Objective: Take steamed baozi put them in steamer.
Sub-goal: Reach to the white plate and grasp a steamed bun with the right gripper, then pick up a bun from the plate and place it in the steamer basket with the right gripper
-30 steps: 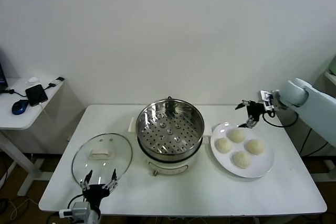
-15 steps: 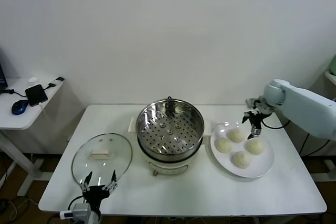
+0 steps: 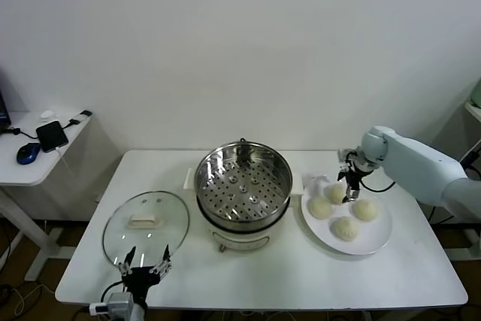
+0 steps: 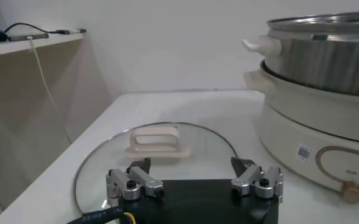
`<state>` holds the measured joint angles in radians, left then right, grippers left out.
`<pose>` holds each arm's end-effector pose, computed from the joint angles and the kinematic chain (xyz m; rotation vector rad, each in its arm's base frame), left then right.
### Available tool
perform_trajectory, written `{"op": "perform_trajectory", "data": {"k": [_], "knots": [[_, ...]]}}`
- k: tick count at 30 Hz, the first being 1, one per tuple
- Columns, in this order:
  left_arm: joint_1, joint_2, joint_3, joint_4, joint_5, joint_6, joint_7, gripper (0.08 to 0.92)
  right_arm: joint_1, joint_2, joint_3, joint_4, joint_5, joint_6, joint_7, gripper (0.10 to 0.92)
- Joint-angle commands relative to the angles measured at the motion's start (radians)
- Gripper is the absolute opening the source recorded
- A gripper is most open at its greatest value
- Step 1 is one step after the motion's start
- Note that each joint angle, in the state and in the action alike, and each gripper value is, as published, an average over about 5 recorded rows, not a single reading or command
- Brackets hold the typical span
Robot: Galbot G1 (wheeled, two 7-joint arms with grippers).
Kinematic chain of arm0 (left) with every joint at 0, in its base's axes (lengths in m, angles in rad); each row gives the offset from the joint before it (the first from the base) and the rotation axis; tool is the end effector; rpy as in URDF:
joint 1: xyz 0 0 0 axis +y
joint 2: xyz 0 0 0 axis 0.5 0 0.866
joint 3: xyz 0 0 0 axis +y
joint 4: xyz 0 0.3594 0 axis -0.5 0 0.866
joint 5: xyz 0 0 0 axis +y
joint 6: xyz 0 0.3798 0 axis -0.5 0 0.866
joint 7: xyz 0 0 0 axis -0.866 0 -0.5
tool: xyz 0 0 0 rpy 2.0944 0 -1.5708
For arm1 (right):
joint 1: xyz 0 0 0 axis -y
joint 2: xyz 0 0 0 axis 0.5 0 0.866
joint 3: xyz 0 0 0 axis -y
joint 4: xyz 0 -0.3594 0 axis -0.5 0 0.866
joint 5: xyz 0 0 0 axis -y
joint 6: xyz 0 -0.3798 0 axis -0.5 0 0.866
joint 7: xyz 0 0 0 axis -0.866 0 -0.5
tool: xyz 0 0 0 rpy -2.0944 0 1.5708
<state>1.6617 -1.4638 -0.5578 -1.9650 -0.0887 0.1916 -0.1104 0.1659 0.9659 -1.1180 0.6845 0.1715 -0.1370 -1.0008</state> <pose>0.1647 0.0347 -0.3745 0.1369 -2.7289 -0.0635 0.6253 -0.1747 -0.2519 1.1060 -1.4239 1.2076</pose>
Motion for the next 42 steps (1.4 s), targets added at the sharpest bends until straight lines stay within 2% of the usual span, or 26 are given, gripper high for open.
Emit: {"op": "perform_trajectory", "data": {"k": [1,6,10,17,22,27,32,37,42], "knots": [[0.000,0.000,0.000,0.002,0.001,-0.001,0.000,0.823,-0.036,0.025,0.041,-0.043,-0.014,-0.012,0.015,0.801],[-0.001,-0.001,0.002,0.003,0.003,0.000,-0.001,0.823,-0.039,0.028,0.058,-0.047,-0.010,-0.014,0.012,0.671],[-0.002,-0.001,0.003,0.004,0.004,-0.001,-0.002,0.823,-0.036,0.023,0.060,-0.033,-0.003,-0.012,-0.004,0.625],[0.010,-0.002,0.008,-0.012,0.006,-0.004,-0.002,0.823,0.085,-0.033,-0.007,0.080,0.044,-0.002,-0.035,0.611],[0.014,-0.007,0.019,-0.021,0.010,-0.005,-0.002,0.823,0.352,-0.060,-0.184,0.199,0.154,0.066,-0.071,0.611],[0.017,-0.010,0.029,-0.032,0.019,-0.005,-0.001,0.823,0.660,0.003,-0.363,0.371,0.276,0.212,-0.088,0.616],[0.021,-0.005,0.029,-0.037,0.018,-0.006,-0.002,0.823,0.775,0.101,-0.422,0.605,0.299,0.353,-0.077,0.616],[0.022,-0.001,0.026,-0.042,0.014,-0.004,-0.004,0.823,0.727,0.187,-0.419,0.696,0.181,0.527,-0.093,0.611],[0.023,-0.001,0.026,-0.052,0.013,0.001,-0.003,0.823,0.587,0.246,-0.382,0.602,-0.047,0.719,-0.088,0.612]]}}
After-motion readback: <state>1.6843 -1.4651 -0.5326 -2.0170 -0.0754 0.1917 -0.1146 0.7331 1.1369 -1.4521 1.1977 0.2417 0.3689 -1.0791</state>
